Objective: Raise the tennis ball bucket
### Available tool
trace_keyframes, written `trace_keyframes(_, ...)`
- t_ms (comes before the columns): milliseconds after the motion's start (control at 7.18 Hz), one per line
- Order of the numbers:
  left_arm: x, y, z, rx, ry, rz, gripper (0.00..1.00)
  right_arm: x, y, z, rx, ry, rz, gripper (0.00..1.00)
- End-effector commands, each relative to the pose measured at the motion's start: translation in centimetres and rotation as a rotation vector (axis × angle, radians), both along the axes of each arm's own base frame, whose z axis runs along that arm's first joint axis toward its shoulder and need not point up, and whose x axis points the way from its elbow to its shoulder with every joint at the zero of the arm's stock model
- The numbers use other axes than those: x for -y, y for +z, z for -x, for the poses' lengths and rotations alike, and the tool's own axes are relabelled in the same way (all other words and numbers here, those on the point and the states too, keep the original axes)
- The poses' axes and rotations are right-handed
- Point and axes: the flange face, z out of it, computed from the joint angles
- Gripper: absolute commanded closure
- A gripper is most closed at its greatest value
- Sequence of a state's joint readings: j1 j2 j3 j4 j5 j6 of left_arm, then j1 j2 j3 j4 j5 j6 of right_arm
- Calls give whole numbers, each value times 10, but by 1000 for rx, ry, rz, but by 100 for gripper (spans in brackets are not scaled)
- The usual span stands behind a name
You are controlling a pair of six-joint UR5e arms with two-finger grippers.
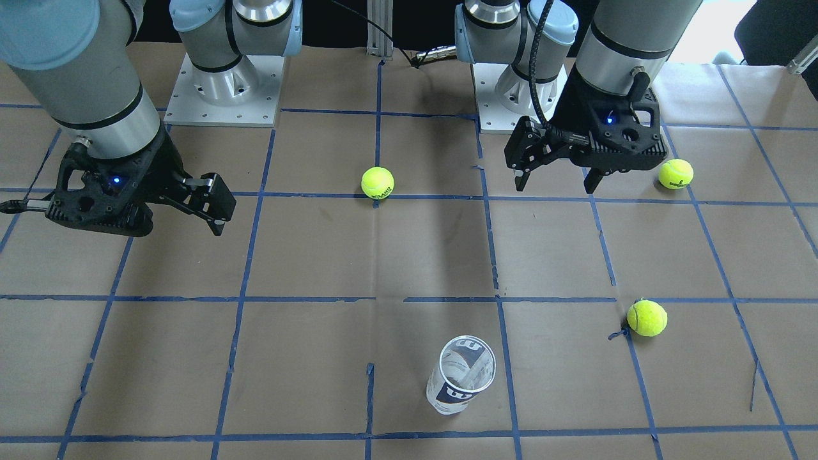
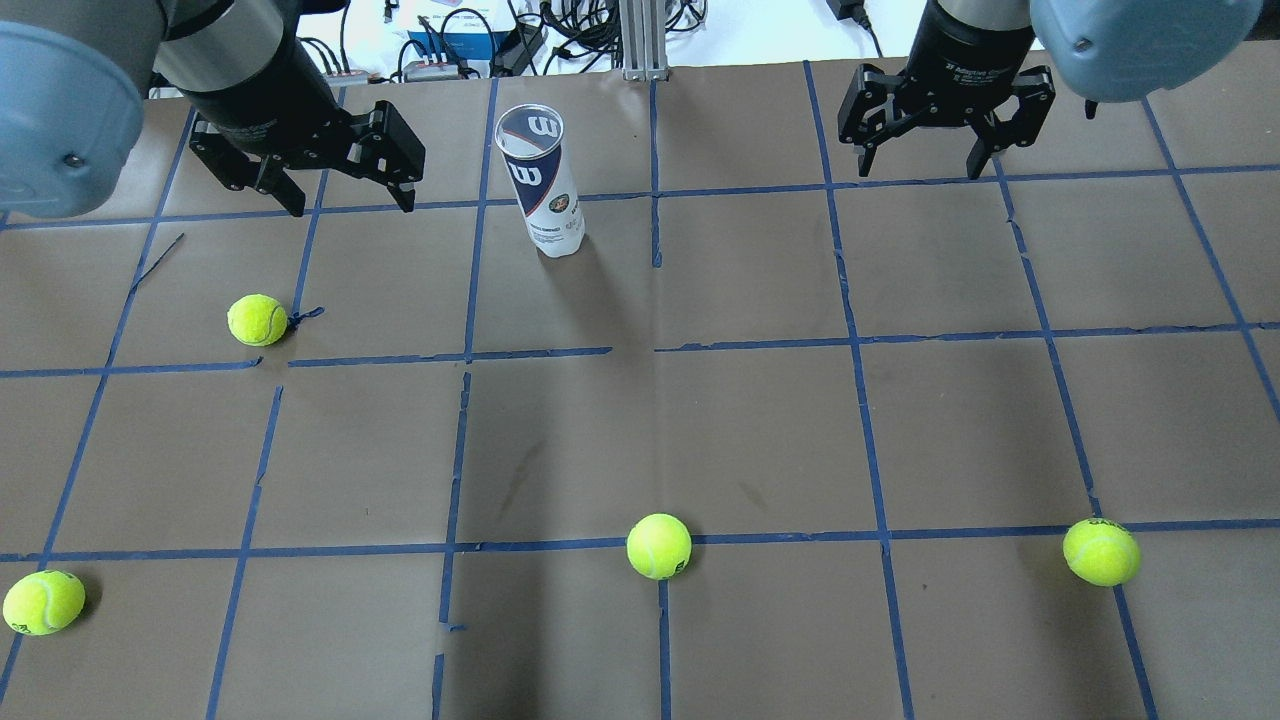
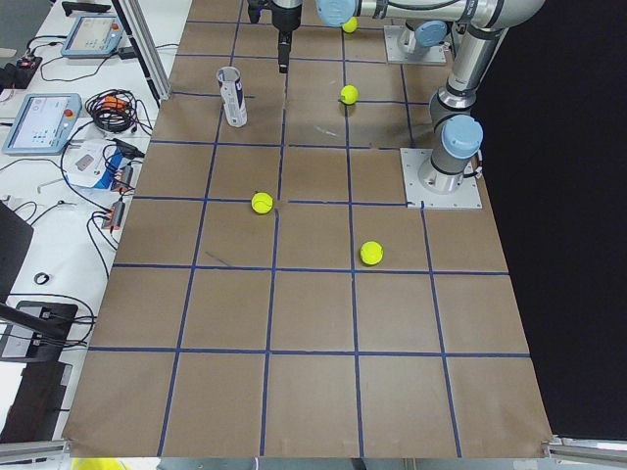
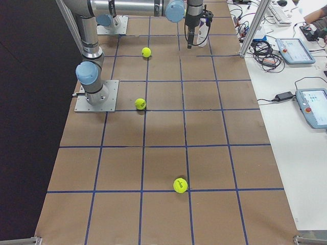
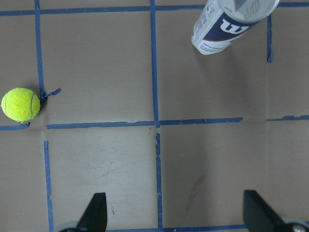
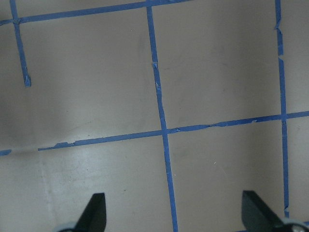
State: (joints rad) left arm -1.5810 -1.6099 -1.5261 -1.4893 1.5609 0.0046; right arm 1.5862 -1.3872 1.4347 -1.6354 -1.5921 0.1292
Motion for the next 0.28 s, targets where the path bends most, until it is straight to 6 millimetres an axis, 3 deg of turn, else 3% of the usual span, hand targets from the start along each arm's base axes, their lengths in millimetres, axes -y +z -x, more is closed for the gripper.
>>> trace_keyframes(0,0,0,0,-2,-1,0,0,2,-1,0,1,0,7,0)
trace_keyframes(139,0,0,0,-2,-1,0,0,1,-2,0,1,-3,3,0)
